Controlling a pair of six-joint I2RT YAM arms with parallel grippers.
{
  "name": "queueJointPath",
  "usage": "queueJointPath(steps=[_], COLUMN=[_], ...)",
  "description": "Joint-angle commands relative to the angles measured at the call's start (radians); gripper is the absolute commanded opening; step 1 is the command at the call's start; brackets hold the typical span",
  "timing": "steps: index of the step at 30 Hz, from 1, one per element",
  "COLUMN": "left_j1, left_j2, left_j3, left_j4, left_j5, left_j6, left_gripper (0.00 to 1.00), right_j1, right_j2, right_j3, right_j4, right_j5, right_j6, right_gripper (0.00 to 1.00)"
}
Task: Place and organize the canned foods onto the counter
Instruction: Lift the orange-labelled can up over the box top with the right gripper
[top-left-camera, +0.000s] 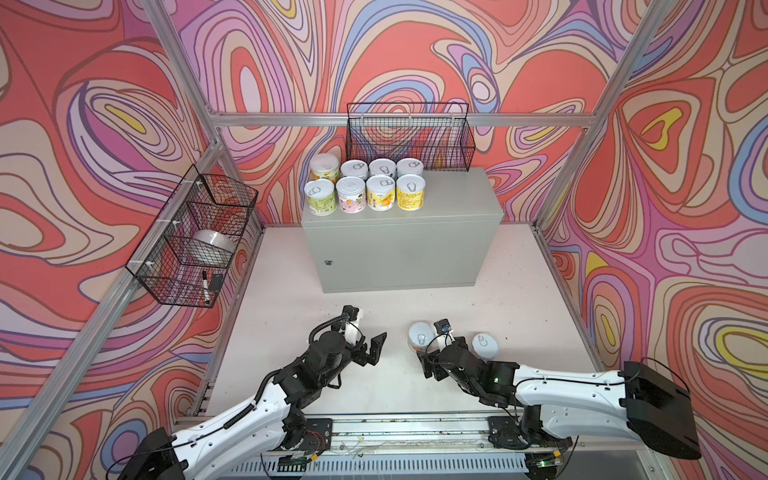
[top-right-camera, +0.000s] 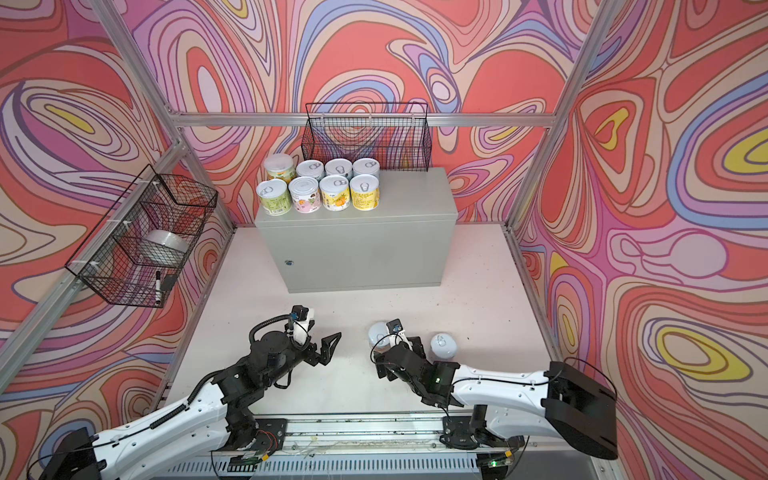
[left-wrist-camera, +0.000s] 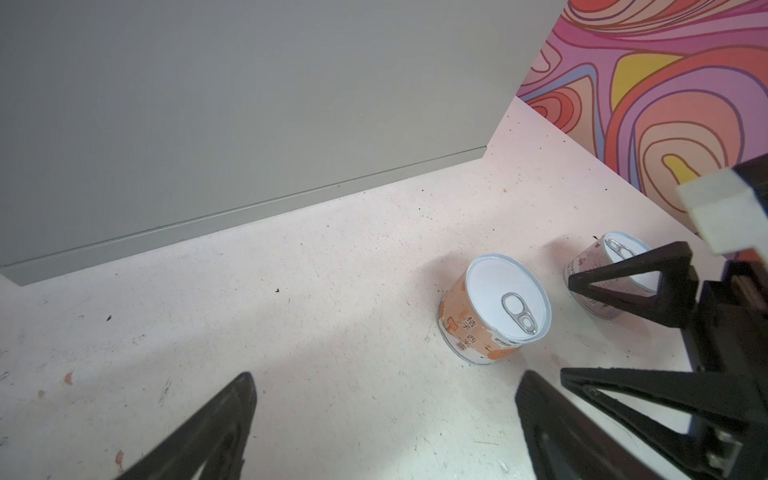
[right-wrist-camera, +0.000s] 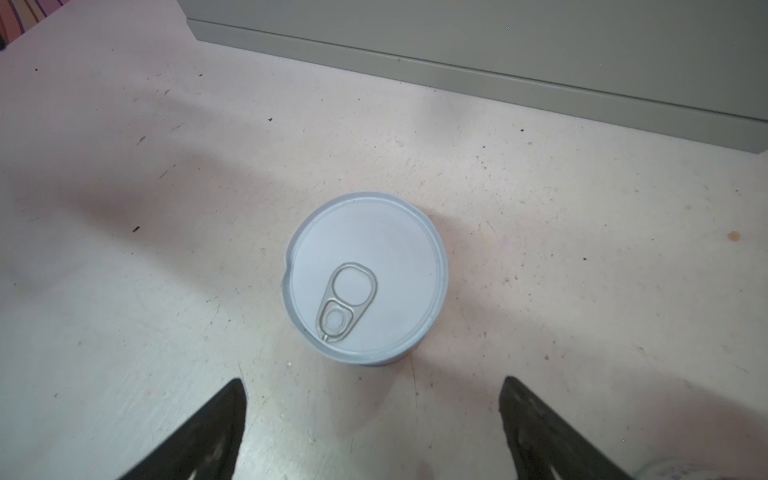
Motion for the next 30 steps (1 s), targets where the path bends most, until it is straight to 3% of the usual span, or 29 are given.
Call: queueJointPath(steps=[1,10,24,30], left_j1=[-0.003,-0.002,-0.002,-0.002], left_j2=[0.018,0.087,0.152,0.201], left_j3=[0.005,-0.005,-0.005,0.008], left_j4=[-0.001,0.046,0.069,0.093], left_j5=[-0.009,-0.006,-0.027,-0.024], left_j6=[0.011,-0.005,-0.004,-0.010], left_gripper=[1.00,1.00,1.00,1.00], right_j1=[0.010,-0.025,-0.149,-0.154], right_j2=[0.083,0.350,0.525,0.522], right_j3=[-0.009,0.014,0.053,0.033], right_j4=[0.132,0.382,0.620,0.663], right_j5=[0.021,0.062,-0.031,-0.057], right_j6=[0.018,-0.004,-0.094,-0.107], right_gripper=[0.98,0.98,0.98,0.85])
